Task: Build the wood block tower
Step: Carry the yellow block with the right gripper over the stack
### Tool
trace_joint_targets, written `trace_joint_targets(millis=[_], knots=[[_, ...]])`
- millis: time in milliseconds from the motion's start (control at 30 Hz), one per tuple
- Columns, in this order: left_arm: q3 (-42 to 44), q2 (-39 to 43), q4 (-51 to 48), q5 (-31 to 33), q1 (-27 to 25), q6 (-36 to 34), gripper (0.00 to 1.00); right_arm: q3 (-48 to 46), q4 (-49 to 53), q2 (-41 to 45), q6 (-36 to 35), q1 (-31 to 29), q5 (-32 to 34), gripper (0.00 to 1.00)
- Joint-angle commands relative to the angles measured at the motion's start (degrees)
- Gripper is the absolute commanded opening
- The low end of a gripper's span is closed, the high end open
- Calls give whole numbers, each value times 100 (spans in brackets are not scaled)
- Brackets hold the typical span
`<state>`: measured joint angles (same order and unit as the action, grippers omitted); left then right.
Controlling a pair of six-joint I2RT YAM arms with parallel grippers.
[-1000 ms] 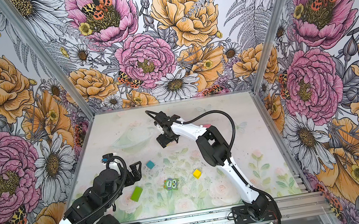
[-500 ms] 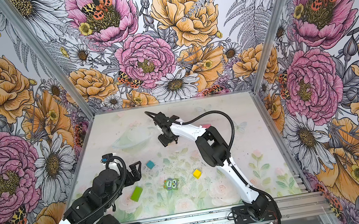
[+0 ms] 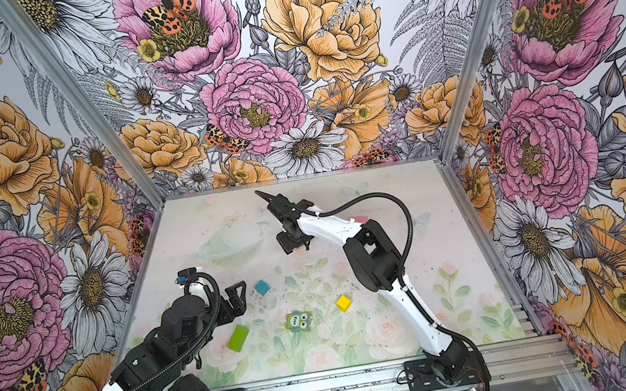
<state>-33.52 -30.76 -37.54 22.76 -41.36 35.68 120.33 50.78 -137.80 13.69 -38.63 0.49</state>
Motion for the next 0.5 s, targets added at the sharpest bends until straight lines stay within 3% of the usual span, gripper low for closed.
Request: trace_joint_targets(millis=[0, 467], knots=[[-185, -86, 49, 14, 49, -58, 99, -117, 15, 611, 291, 57, 161, 58], [-234, -351, 385, -270, 37, -26, 99, -1094, 17, 1607, 672, 336, 744, 57]])
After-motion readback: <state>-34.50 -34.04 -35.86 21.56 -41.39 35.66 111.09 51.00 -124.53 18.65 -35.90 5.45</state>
